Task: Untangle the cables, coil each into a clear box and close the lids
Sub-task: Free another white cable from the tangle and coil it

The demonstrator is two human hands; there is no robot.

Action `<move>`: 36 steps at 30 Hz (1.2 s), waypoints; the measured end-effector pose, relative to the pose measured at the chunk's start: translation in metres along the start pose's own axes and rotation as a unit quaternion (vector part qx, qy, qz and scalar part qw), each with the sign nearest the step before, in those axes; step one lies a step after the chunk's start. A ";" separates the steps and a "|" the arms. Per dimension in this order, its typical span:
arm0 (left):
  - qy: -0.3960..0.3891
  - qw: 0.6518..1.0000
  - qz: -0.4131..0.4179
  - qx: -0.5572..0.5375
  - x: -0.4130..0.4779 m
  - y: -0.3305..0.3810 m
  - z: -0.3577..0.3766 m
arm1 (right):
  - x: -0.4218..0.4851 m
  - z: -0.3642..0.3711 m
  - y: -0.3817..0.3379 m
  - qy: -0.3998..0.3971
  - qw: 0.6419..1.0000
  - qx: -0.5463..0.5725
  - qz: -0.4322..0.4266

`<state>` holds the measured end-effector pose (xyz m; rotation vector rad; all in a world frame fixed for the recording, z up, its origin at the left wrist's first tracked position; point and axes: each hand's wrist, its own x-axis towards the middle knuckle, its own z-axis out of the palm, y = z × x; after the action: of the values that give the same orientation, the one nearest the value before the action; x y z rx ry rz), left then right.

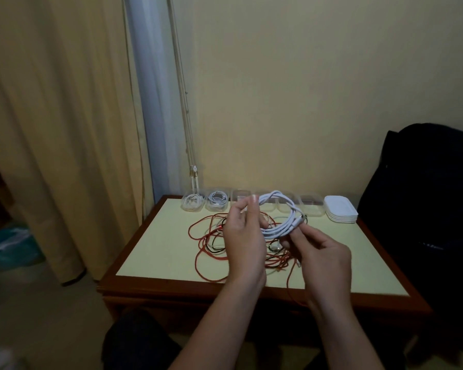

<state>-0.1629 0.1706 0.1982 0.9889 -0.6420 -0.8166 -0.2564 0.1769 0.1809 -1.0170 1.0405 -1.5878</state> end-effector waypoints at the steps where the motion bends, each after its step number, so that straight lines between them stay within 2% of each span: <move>1: 0.007 0.999 0.039 0.034 -0.001 -0.003 0.000 | -0.001 0.002 -0.001 -0.006 0.999 0.032 0.025; 5: 0.062 0.971 0.175 0.151 0.001 -0.016 -0.003 | -0.008 0.007 -0.004 -0.080 0.985 0.112 0.107; 8: 0.056 0.966 0.191 0.165 0.001 -0.022 -0.005 | -0.005 0.005 0.000 -0.085 0.980 0.126 0.128; 11: 0.022 0.986 0.115 0.121 0.002 -0.029 -0.005 | 0.004 0.002 0.008 -0.076 0.977 0.128 0.152; 14: -0.011 0.998 0.004 0.067 0.015 -0.043 -0.009 | 0.016 -0.001 0.017 -0.138 0.959 0.158 0.193; 17: -0.077 0.991 -0.104 0.022 0.038 -0.062 -0.018 | 0.035 -0.002 0.034 -0.194 0.931 0.207 0.228; 19: -0.113 0.982 -0.151 0.028 0.058 -0.081 -0.029 | 0.053 -0.003 0.052 -0.203 0.934 0.179 0.232; 21: -0.126 0.976 -0.164 0.071 0.079 -0.100 -0.042 | 0.073 0.000 0.071 -0.184 0.950 0.095 0.233; 25: -0.132 0.960 -0.129 0.209 0.118 -0.144 -0.065 | 0.118 0.008 0.123 -0.091 0.966 -0.029 0.240; 28: -0.122 0.918 -0.059 0.372 0.152 -0.186 -0.088 | 0.157 0.008 0.165 -0.057 0.967 -0.116 0.221; 31: -0.083 0.819 0.064 0.564 0.194 -0.227 -0.119 | 0.192 0.010 0.189 -0.067 0.964 -0.161 0.200; 33: -0.042 0.755 0.096 0.647 0.222 -0.240 -0.136 | 0.215 0.017 0.197 -0.085 0.961 -0.180 0.193; 35: -0.043 0.726 0.089 0.681 0.248 -0.249 -0.154 | 0.240 0.026 0.206 -0.094 0.959 -0.192 0.187; 36: -0.046 0.729 0.072 0.679 0.258 -0.255 -0.164 | 0.253 0.031 0.212 -0.095 0.959 -0.194 0.183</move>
<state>0.0307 -0.0470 -0.0730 2.1830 -1.4562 -0.1081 -0.2234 -0.1133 0.0236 -1.1321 1.3474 -0.9872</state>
